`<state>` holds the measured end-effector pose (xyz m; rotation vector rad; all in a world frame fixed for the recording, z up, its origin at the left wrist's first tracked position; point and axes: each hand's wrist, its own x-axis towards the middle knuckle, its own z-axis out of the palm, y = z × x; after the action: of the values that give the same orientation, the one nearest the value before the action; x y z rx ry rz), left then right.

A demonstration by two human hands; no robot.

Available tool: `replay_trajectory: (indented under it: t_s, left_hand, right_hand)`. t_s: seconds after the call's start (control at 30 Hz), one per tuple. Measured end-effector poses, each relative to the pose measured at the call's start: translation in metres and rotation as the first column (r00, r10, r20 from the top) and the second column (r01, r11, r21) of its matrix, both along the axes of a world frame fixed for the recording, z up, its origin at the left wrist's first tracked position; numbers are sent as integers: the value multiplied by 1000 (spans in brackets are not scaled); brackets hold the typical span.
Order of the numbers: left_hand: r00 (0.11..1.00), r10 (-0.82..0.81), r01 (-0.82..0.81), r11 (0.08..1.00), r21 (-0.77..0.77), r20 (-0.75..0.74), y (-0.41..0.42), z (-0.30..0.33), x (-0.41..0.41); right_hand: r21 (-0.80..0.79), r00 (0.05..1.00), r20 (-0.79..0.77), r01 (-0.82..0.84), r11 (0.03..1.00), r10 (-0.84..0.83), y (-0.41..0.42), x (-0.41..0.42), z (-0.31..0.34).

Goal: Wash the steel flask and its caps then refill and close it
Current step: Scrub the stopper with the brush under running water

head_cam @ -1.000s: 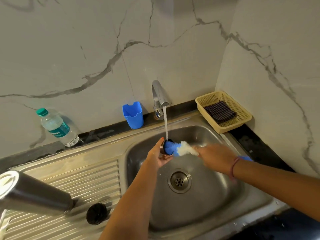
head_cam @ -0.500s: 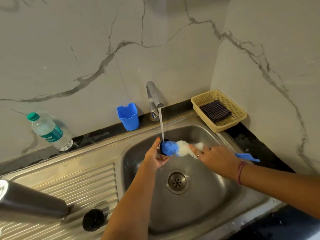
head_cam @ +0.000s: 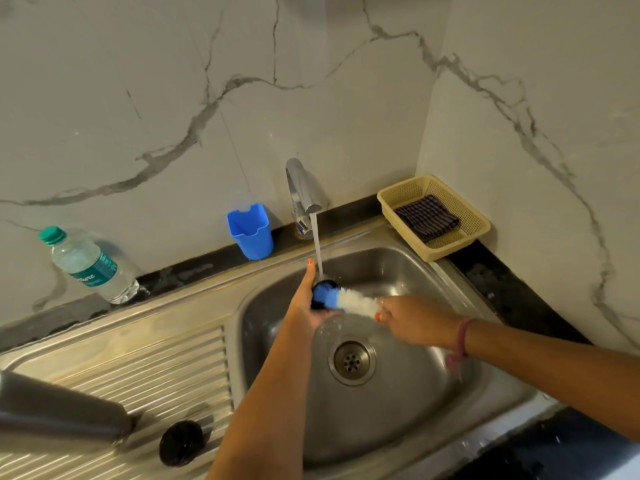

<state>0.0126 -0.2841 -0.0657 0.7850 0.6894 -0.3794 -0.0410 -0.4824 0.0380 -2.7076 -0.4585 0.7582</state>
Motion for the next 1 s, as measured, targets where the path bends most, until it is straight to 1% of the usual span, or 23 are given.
replay_trajectory:
  t_s: [0.07, 0.1, 0.13, 0.17, 0.2, 0.23, 0.27, 0.3, 0.33, 0.37, 0.4, 0.47, 0.5, 0.53, 0.57, 0.6, 0.67, 0.7, 0.73, 0.8, 0.87, 0.93, 1.0]
  left_hand:
    - [998, -25, 30, 995, 100, -51, -2, -1, 2]
    - [997, -8, 20, 986, 164, -79, -3, 0, 2]
    - [996, 15, 0, 985, 175, -86, -4, -2, 3]
    - [996, 42, -30, 989, 144, -80, -5, -3, 2]
    - [994, 82, -75, 993, 92, -74, -4, -5, 2]
    - [991, 116, -114, 993, 38, -67, -3, -5, 1]
    - [989, 131, -132, 991, -12, -62, -1, -6, 1]
    - [991, 128, -131, 990, -59, -47, 0, -5, 0]
    - [992, 122, -124, 990, -75, -27, 0, -5, 0]
    - [994, 105, -106, 992, -68, -8, 0, -3, 1]
    - [996, 91, -91, 995, -49, 1, 0, -2, 1]
    - [997, 80, -80, 996, -35, -6, -1, -1, 0]
    - [998, 65, -65, 998, -6, -21, -1, -3, 0]
    - [999, 37, -35, 999, 40, -37, 0, -4, 1]
    - [999, 4, 1, 996, 84, -54, 0, -6, 1]
    - [997, -20, 29, 993, 113, -76, 0, -8, 3]
    - [995, -15, 28, 992, 127, -103, 0, -13, 7]
    - [996, -8, 19, 994, 112, -94, 1, -15, 10]
    - [997, -13, 20, 996, 87, -81, 1, -17, 11]
    - [996, 5, -2, 1000, 29, -92, 2, -18, 10]
    - [984, 38, -30, 998, 49, -173, 2, -16, 10]
    - [971, 43, -28, 998, 64, -236, 1, -15, 11]
    - [967, 35, -23, 999, 48, -252, -1, -11, 12]
  right_hand:
    - [-306, 907, 314, -183, 934, 281, -3, -9, -1]
    - [-327, 863, 386, -201, 923, 325, -5, -10, -5]
    - [-300, 875, 391, -170, 939, 284, -4, -10, -6]
    - [-168, 943, 289, -122, 978, 167, -3, -8, -9]
    - [52, 998, 58, 11, 999, -14, -3, -5, -13]
    - [249, 948, -244, 264, 932, -203, -1, -1, -17]
    - [314, 781, -544, 529, 789, -307, 3, -1, -17]
    - [305, 606, -731, 702, 644, -314, 5, -2, -17]
    - [283, 510, -807, 775, 565, -296, 6, -3, -16]
    - [290, 507, -814, 777, 559, -283, 8, -4, -15]
    - [303, 539, -796, 748, 590, -276, 10, -7, -12]
    - [336, 695, -658, 615, 714, -289, 13, -10, -8]
    - [331, 819, -498, 482, 811, -284, 12, -10, -9]
    - [257, 938, -265, 291, 922, -222, 8, -10, -8]
    - [106, 997, -28, 80, 991, -78, 3, -11, -7]
    - [-70, 986, 149, -68, 995, 78, -1, -13, -7]
    - [-278, 890, 355, -191, 941, 286, -6, -17, -11]
    - [-272, 886, 358, -203, 940, 295, -4, -17, -13]
    - [-208, 923, 290, -197, 958, 253, -1, -16, -11]
    - [-25, 996, 38, -84, 996, 84, 9, -2, -7]
    - [95, 985, -165, 76, 993, -59, 13, 17, -5]
    - [30, 993, -119, 1, 1000, 3, 11, 26, 1]
    - [-258, 953, 163, -208, 943, 255, 6, 26, 10]
